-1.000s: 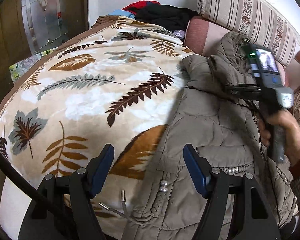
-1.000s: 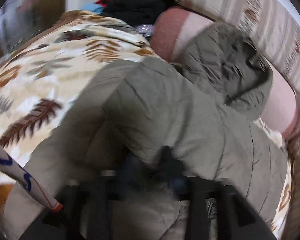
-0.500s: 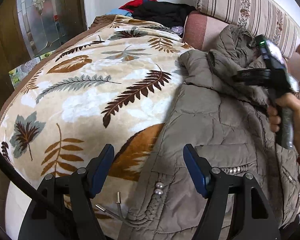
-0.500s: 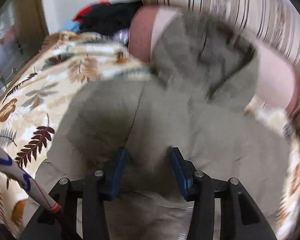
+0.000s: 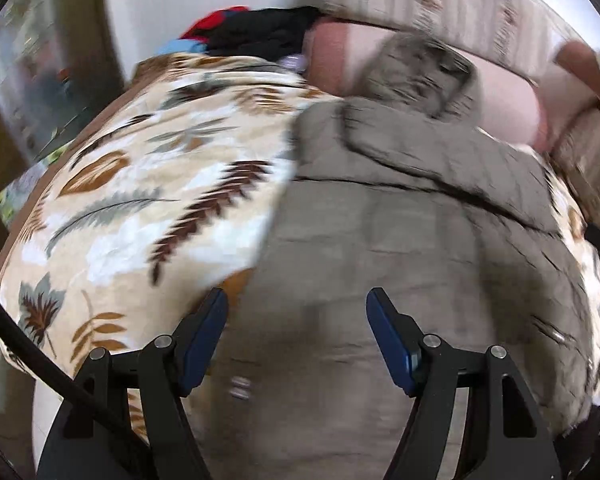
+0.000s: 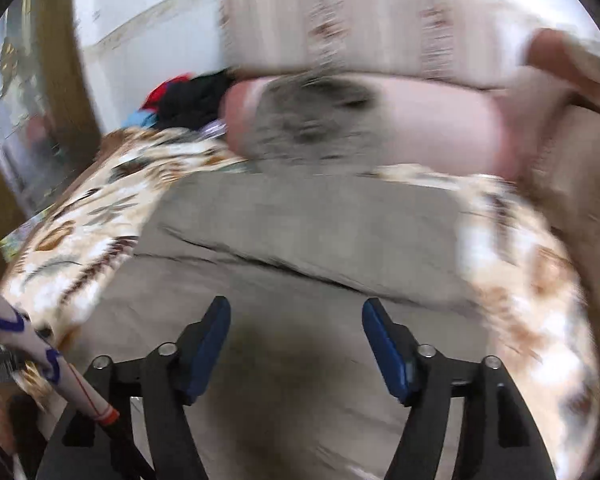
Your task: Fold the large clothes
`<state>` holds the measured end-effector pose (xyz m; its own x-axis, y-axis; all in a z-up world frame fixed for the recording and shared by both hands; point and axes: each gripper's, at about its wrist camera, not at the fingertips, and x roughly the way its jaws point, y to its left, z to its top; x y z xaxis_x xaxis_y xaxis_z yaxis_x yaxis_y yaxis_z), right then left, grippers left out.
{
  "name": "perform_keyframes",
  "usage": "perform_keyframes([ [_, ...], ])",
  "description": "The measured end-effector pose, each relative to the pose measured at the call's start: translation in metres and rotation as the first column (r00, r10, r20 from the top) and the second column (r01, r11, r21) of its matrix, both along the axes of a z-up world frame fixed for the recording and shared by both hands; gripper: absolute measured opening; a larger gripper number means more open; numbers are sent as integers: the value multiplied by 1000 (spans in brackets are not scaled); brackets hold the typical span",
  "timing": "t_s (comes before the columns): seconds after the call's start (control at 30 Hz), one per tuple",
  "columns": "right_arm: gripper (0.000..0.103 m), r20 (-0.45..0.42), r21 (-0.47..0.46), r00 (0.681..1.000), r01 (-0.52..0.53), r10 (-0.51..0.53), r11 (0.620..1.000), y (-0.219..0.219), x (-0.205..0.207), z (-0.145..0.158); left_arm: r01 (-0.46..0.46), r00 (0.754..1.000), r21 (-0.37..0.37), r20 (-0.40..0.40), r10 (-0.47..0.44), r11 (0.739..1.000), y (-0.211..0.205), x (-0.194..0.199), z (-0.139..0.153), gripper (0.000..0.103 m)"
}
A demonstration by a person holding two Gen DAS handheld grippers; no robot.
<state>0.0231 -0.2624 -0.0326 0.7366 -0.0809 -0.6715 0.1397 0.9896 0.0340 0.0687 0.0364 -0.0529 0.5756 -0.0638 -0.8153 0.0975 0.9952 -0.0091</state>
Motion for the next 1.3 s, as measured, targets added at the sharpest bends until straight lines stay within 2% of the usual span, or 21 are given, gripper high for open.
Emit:
perform_keyframes([
  [0.1, 74, 65, 45, 988, 138, -141, 989, -50, -68, -22, 63, 998, 27, 4, -64, 998, -52, -23, 15, 70],
  [0.23, 74, 88, 75, 967, 233, -239, 970, -96, -114, -45, 184, 983, 68, 18, -185, 981, -141, -52, 41, 71],
  [0.33, 74, 136, 50, 946, 292, -296, 955, -119, -142, -49, 276, 958, 87, 61, -282, 957, -218, -64, 63, 71],
  [0.4, 75, 135, 73, 925, 349, -355, 934, -141, -161, -56, 340, 933, 82, 97, -347, 937, -270, -70, 74, 71],
  [0.47, 75, 123, 222, 907, 370, -402, 902, -167, -176, -61, 417, 897, 77, 128, -423, 906, -324, -77, 80, 71],
  [0.5, 75, 123, 264, 902, 373, -415, 890, -174, -181, -62, 439, 885, 74, 137, -445, 895, -341, -79, 81, 71],
  [0.57, 75, 132, 291, 890, 387, -437, 875, -183, -184, -64, 502, 850, 56, 150, -505, 863, -382, -83, 81, 71],
  [0.67, 75, 132, 325, 899, 359, -417, 875, -189, -177, -68, 562, 811, 52, 163, -562, 825, -423, -85, 79, 71],
  [0.8, 75, 118, 359, 897, 362, -426, 861, -190, -165, -71, 623, 761, 80, 169, -627, 778, -463, -77, 72, 71],
  [0.87, 75, 107, 360, 893, 375, -437, 854, -192, -165, -76, 637, 748, 86, 172, -641, 766, -472, -68, 68, 71],
  [1.03, 75, 81, 366, 874, 422, -480, 829, -205, -163, -82, 644, 761, 11, 94, -642, 765, -497, -24, 50, 70],
  [1.2, 75, 39, 387, 870, 441, -492, 810, -215, -148, -90, 672, 736, 26, 82, -672, 740, -520, -1, 29, 70],
  [1.3, 75, 38, 372, 879, 430, -476, 823, -211, -141, -91, 670, 740, 7, 58, -670, 742, -524, 8, 13, 70],
])
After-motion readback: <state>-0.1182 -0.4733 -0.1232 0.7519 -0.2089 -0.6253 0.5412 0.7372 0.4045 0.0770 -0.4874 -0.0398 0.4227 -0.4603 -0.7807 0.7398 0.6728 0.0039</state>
